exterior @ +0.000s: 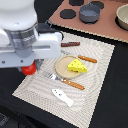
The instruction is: Interact with the objects in diverse but meaningful ways.
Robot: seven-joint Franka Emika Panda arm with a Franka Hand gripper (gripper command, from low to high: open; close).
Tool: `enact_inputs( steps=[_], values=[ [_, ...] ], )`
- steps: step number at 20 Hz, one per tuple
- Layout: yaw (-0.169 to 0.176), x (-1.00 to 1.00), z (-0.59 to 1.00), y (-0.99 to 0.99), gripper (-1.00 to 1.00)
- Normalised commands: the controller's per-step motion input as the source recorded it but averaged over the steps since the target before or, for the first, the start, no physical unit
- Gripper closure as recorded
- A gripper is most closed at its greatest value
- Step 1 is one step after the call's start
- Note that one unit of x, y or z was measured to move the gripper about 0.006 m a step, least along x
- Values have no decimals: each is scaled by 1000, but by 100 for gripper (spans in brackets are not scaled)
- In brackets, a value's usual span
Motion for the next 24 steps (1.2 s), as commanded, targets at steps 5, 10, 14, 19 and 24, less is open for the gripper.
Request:
enact_inputs(
  steps=[5, 10, 14, 19, 24],
  values=[
    [62, 105, -404, -177, 100],
    [70, 8, -511, -165, 100],
    [67, 0, -464, -149, 100],
    [34, 103, 55, -149, -100],
    [1, 285, 862, -53, -100]
  ],
)
